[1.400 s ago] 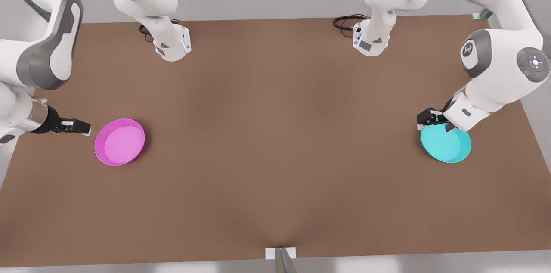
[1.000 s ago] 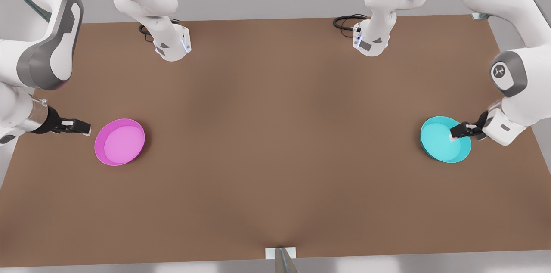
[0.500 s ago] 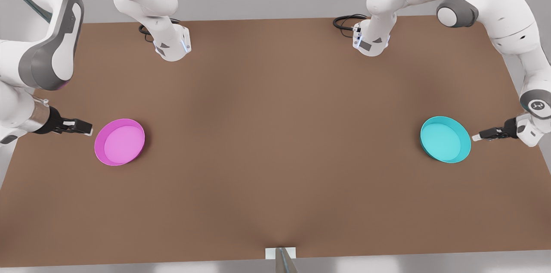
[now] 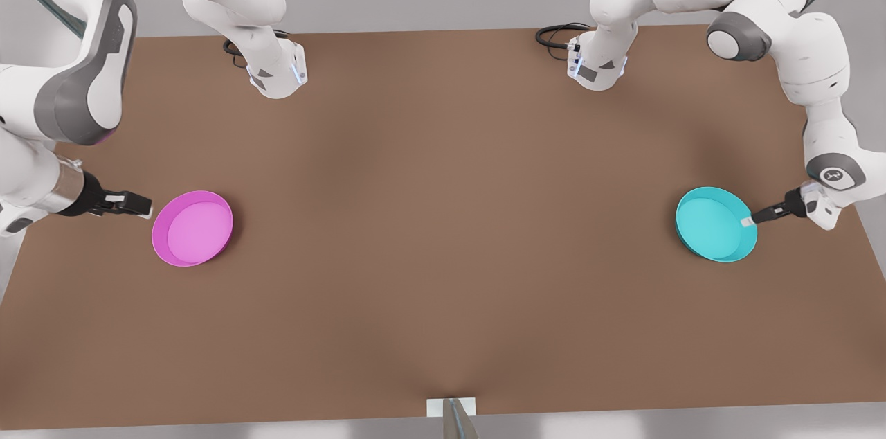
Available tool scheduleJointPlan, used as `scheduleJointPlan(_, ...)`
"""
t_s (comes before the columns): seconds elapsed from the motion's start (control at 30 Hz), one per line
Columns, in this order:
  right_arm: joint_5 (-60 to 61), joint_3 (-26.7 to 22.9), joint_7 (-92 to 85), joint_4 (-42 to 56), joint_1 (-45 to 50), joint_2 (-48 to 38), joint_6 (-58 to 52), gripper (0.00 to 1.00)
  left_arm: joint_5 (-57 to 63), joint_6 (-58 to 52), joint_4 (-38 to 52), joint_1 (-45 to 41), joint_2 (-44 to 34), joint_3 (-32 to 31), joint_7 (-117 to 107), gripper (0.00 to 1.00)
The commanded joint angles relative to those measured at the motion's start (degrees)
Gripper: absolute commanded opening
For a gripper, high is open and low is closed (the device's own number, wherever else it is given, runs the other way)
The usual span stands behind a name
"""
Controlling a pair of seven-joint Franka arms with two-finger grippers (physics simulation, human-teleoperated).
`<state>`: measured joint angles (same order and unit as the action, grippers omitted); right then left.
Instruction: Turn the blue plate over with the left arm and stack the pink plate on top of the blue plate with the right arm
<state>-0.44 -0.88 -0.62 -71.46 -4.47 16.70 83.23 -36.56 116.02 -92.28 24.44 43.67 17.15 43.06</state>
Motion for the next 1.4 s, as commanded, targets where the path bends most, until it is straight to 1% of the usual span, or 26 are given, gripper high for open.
scheduleJointPlan(0.0,0.0,0.0,0.0,0.0,-0.01,0.08,0.0,1.0,0.0,-0.18,0.0,0.0,-0.08,0.08,0.0,0.61)
scheduleJointPlan(0.03,0.0,0.0,0.0,0.0,-0.01,0.08,0.0,1.0,0.17,-0.01,-0.09,0.0,-0.08,0.08,0.0,0.56)
scheduleJointPlan(0.07,-0.08,0.0,0.0,0.0,-0.01,0.08,0.0,1.0,0.17,0.52,0.0,0.0,0.1,-0.01,0.09,0.55)
scheduleJointPlan(0.17,0.0,0.0,0.0,0.0,-0.01,0.17,0.0,1.0,0.09,3.95,0.26,-0.09,0.89,-0.36,2.2,0.55)
scheduleJointPlan(0.37,0.0,0.0,0.0,0.0,-0.01,0.17,0.0,1.0,0.0,2.81,0.0,-0.09,0.71,-0.54,4.57,0.55)
scheduleJointPlan(0.43,0.0,0.0,0.0,0.0,-0.01,0.17,0.0,1.0,-0.09,2.72,-0.09,-0.09,0.62,-1.06,4.57,0.52)
scheduleJointPlan(0.5,0.0,0.0,0.0,0.0,-0.01,0.17,0.0,1.0,-0.09,2.63,-0.09,-0.09,0.71,-1.06,4.57,0.47)
scheduleJointPlan(0.57,0.0,0.0,0.0,0.0,-0.01,0.17,0.0,1.0,-0.09,2.72,-0.09,-0.09,0.89,-1.06,4.66,0.4)
scheduleJointPlan(0.73,0.0,0.0,0.0,0.0,-0.01,0.17,0.0,1.0,-0.09,2.63,-0.09,-0.09,0.89,-1.15,4.66,0.32)
scheduleJointPlan(0.83,0.0,0.0,0.0,0.0,-0.01,0.17,0.0,1.0,-0.18,2.72,-0.44,-0.09,0.98,-1.15,4.57,0.32)
scheduleJointPlan(0.87,0.0,0.0,0.0,0.0,-0.01,0.17,0.09,1.0,-0.27,2.81,-0.44,-0.09,0.98,-1.15,4.66,0.29)
scheduleJointPlan(0.93,0.0,0.0,0.0,0.0,-0.01,0.17,0.0,1.0,-0.27,2.72,-0.44,-0.09,0.98,-1.15,4.57,0.28)
scheduleJointPlan(0.97,0.0,0.0,0.0,0.0,-0.01,0.17,0.0,1.0,-0.27,2.81,-0.36,-0.09,0.89,-1.15,4.57,0.23)
scheduleJointPlan(1.0,0.0,0.0,0.0,0.0,-0.01,0.17,0.0,1.0,-0.27,2.72,-0.36,-0.09,0.89,-1.15,4.57,0.21)
scheduleJointPlan(1.3,0.0,0.0,0.0,-0.09,-0.01,0.26,0.09,1.0,-1.14,2.55,0.26,-0.09,0.45,-1.77,3.96,0.21)
scheduleJointPlan(1.33,0.0,0.0,0.0,-0.09,-0.01,0.26,0.09,1.0,-1.14,0.09,0.88,-0.09,0.1,-1.68,4.14,0.21)
scheduleJointPlan(1.37,0.0,0.0,0.0,-0.09,-0.01,0.26,0.09,1.0,-1.14,0.0,1.66,-0.09,0.01,-1.68,4.05,0.21)
